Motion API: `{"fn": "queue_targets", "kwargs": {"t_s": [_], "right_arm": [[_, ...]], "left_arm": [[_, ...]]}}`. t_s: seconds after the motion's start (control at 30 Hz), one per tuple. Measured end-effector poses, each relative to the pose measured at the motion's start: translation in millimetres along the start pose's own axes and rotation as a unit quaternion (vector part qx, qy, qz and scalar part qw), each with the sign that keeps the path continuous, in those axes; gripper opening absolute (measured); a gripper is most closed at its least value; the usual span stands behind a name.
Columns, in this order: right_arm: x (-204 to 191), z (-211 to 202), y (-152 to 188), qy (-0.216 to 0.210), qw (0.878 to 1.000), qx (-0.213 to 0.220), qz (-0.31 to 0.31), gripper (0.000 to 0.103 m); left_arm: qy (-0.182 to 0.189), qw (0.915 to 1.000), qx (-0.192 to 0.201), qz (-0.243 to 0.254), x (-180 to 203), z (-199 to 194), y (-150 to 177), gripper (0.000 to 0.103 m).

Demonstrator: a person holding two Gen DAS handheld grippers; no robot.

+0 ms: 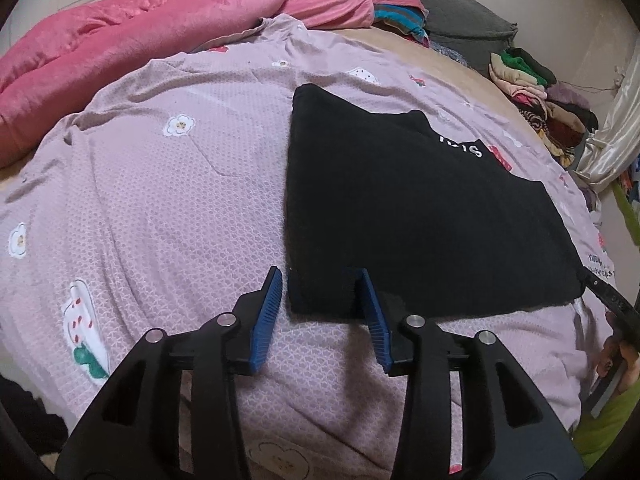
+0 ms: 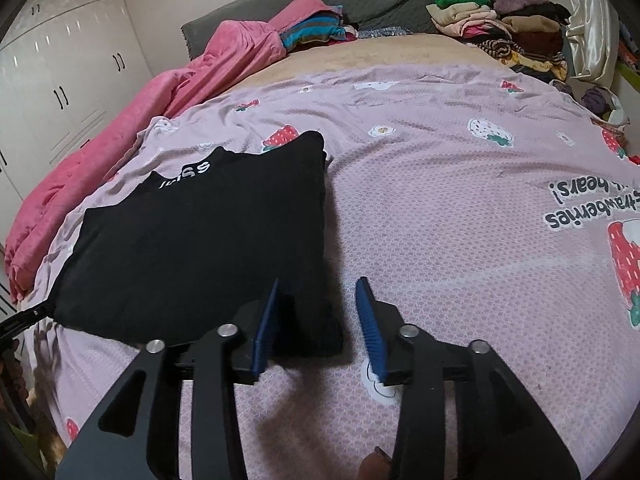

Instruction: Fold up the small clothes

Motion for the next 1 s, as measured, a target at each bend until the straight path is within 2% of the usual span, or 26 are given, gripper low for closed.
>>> {"fn": "queue_targets", "kwargs": {"t_s": [0.1,0.17,0.23,0.37,0.43,0.6,0.7,1.0], "right_arm": [[-0.9,-6.6,-0.3,0.001,1.000,0.006,-0.002,0.046],[-2.9,-10.5,-0.3,0.000,1.000,0.009,-0.003,0.054],[-6.1,-15.7,-0.1,-0.003,1.000,0.014,-0.004,0.063],[-15.9,-24.2,0.6,-0.007,1.000,0.021,-0.015,0.078],[-21.4,-29.0,0.0,-0.006,0.999,0.027,-0.021,0.086],[-34.5,-39.5,-2.4,-0.012,0.999,0.040,-0.034,0.092],[-43.4,-44.2,-3.1,-0.014,0.998,0.045,-0.043,0.095],[-72.0,-49.4,1.9,-0.026,0.996,0.045,-0.068,0.097]], "left_arm": [[-0.007,0.9999,0.003,0.008,1.6,-3.2,0.6,0.043],[-0.010,0.9999,0.006,0.012,3.2,-6.0,1.1,0.045],[-0.012,0.9998,0.009,0.015,3.8,-9.3,1.3,0.056],[-0.017,0.9996,0.017,0.018,4.3,-17.0,1.0,0.065],[-0.020,0.9994,0.021,0.019,4.0,-21.2,0.8,0.074],[-0.028,0.9989,0.030,0.023,3.2,-30.2,-1.0,0.088],[-0.030,0.9987,0.033,0.024,2.8,-33.1,-1.7,0.093],[-0.040,0.9982,0.041,0.020,-5.0,-42.3,-1.6,0.093]]}}
Point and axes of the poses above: each gripper's, at about its wrist camera, not at the fingertips, and z roughly the way its jaws point, x to its right, y to its underside, the point moved 10 cm from there along z, roughly the way its jaws point, and after that the axes turned 5 degrees about z, right-handed, at the moved point
